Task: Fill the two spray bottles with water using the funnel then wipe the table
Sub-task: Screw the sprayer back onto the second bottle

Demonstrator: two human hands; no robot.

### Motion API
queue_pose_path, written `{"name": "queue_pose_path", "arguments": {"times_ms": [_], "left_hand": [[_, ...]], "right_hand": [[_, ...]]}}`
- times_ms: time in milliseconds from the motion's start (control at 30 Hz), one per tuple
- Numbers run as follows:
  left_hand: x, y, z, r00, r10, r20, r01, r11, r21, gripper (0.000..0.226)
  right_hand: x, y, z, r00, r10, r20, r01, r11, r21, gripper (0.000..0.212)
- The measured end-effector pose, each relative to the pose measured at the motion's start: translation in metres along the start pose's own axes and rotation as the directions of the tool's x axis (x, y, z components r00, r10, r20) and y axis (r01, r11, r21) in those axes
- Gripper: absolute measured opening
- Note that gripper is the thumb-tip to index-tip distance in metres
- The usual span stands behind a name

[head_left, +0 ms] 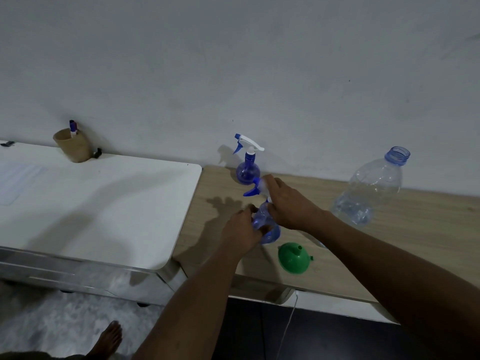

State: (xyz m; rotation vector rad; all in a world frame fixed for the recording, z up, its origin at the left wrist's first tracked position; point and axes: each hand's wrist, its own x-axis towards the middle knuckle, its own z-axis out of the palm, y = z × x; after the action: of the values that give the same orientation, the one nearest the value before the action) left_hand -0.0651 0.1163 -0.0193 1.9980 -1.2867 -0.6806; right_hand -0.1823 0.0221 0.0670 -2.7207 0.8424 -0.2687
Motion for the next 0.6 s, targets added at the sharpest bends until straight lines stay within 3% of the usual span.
{"name": "queue_pose_path", "arguments": {"times_ms": [367, 600], "left_hand": [[-0.002, 0.003, 0.005, 1.000, 0.028, -0.006, -0.028, 0.999, -0.046, 0.042], [-0.004, 0.004, 0.004, 0.999, 0.032, -0.001, -0.032, 0.999, -0.022, 0.048]], "right_hand": [[-0.004, 0.003, 0.002, 0.998, 0.056, -0.017, -0.056, 0.998, 0.015, 0.052], [-0.007, 0.001, 0.000, 0.999, 0.053, -0.004, -0.053, 0.998, 0.026, 0.049]]}}
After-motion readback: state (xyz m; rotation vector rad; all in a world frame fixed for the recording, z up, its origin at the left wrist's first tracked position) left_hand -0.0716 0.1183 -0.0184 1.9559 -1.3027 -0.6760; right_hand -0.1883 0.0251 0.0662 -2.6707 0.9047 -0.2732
